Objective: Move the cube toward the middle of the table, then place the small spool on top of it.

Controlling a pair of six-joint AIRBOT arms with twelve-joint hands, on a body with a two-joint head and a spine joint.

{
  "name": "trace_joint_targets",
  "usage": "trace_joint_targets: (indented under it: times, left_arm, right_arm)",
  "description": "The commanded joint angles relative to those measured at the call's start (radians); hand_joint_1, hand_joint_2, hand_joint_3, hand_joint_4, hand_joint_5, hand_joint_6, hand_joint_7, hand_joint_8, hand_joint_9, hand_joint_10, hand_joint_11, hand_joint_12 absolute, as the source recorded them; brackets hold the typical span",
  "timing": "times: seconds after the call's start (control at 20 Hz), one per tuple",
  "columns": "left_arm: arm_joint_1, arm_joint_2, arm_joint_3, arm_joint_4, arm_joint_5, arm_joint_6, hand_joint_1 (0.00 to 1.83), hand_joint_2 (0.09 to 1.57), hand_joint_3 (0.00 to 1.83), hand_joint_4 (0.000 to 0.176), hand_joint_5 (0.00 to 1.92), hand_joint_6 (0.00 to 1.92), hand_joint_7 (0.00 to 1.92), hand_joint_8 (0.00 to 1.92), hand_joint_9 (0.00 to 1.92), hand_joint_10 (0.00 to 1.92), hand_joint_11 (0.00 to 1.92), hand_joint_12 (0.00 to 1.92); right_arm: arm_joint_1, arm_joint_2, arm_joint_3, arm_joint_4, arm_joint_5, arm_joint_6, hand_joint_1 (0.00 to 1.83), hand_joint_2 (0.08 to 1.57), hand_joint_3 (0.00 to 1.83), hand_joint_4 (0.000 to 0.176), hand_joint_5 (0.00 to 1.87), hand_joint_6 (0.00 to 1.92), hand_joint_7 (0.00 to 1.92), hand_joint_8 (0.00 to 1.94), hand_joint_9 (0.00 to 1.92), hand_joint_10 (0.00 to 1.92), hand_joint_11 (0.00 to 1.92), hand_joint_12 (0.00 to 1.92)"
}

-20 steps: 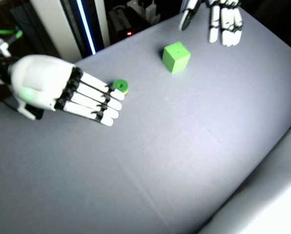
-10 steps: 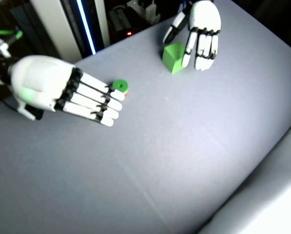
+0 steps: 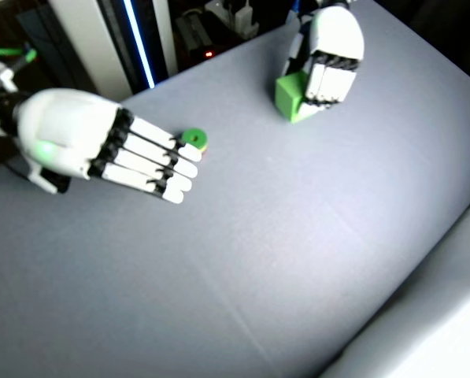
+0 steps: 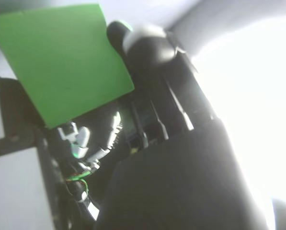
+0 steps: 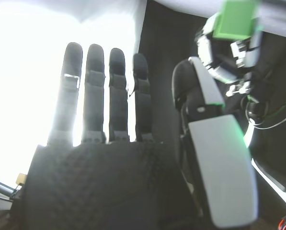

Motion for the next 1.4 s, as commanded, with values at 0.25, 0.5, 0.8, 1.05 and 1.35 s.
trace_joint_targets:
  times: [0.25, 0.5, 0.8, 1.05, 1.35]
  left_arm:
    - [-0.166, -0.112, 0.147, 0.092, 0.051, -0.100, 1.29, 1.07, 0.00, 0.000, 1.21, 0.28, 1.07, 1.11, 1.14, 0.84, 0.92, 1.35]
    - [-0.235, -0.230, 0.251, 0.141, 0.179, -0.122, 1.29, 1.07, 0.00, 0.000, 1.16, 0.39, 1.10, 1.04, 1.22, 0.40, 0.80, 1.24]
    - [-0.242, -0.296, 0.310, 0.135, 0.248, -0.123, 1.01, 1.10, 0.00, 0.000, 0.80, 0.44, 0.97, 0.03, 0.84, 0.07, 0.06, 1.57]
    - [-0.239, -0.311, 0.323, 0.135, 0.265, -0.123, 0.95, 1.01, 0.00, 0.000, 0.64, 0.00, 0.98, 0.00, 0.98, 0.63, 0.76, 1.46]
    - [-0.232, -0.306, 0.322, 0.119, 0.259, -0.123, 0.83, 0.99, 0.00, 0.059, 0.37, 0.00, 0.76, 0.00, 0.54, 0.86, 0.33, 1.52]
  right_arm:
    - [0.008, -0.009, 0.012, 0.014, 0.124, 0.005, 0.90, 1.30, 0.00, 0.000, 0.52, 0.00, 0.52, 0.01, 0.51, 0.01, 0.27, 0.62]
    - [0.017, -0.019, 0.021, 0.003, 0.124, 0.006, 0.96, 1.33, 0.00, 0.000, 0.57, 0.00, 0.60, 0.01, 0.56, 0.00, 0.32, 0.48]
    - [0.026, -0.033, 0.035, -0.008, 0.124, 0.013, 0.87, 1.36, 0.00, 0.000, 0.58, 0.00, 0.61, 0.01, 0.58, 0.01, 0.32, 0.50]
    - [0.033, -0.035, 0.038, -0.010, 0.124, 0.013, 0.92, 1.38, 0.00, 0.000, 0.57, 0.00, 0.59, 0.00, 0.58, 0.00, 0.26, 0.76]
    - [0.033, -0.037, 0.038, -0.013, 0.124, 0.019, 0.88, 1.39, 0.00, 0.000, 0.56, 0.00, 0.62, 0.01, 0.58, 0.00, 0.20, 0.79]
